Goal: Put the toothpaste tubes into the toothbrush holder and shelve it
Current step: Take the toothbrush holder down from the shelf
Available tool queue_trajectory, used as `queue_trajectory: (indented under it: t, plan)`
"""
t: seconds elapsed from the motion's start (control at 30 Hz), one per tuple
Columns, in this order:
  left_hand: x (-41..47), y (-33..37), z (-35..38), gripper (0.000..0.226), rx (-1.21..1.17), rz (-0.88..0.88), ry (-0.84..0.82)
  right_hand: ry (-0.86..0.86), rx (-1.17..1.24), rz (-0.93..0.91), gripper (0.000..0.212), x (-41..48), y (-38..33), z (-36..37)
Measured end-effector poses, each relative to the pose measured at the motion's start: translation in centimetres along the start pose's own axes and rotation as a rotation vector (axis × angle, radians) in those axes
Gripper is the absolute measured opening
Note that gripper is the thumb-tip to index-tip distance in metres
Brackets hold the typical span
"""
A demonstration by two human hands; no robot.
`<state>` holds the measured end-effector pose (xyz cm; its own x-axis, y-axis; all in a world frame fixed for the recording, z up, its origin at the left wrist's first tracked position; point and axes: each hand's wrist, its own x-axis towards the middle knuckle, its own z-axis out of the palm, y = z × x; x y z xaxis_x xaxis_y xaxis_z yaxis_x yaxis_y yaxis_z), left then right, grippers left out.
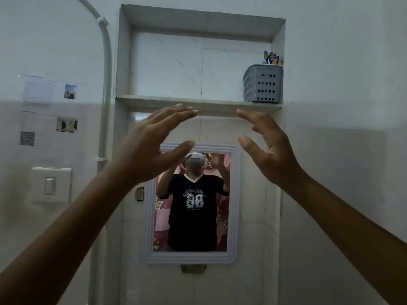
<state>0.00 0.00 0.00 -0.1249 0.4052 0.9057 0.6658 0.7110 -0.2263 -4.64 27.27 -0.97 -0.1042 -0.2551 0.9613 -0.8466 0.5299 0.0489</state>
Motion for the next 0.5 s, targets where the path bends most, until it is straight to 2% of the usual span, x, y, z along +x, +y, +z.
queue_trajectory:
  t: [0.23,0.37,0.5]
  plan:
    - [5.8,-2.2,6.5,0.066,0.147,0.012,-0.117,0.03,-0.086,0.222,0.061,4.1,5.3,0.9]
    - [11.8,-5.8,11.7,0.075,0.247,-0.033,-0.209,0.003,-0.285,0.432,0.065,9.2,9.9,0.8]
    - [16.6,-9.4,16.7,0.087,0.349,-0.078,-0.321,0.02,-0.441,0.592,0.08,14.4,14.7,0.7]
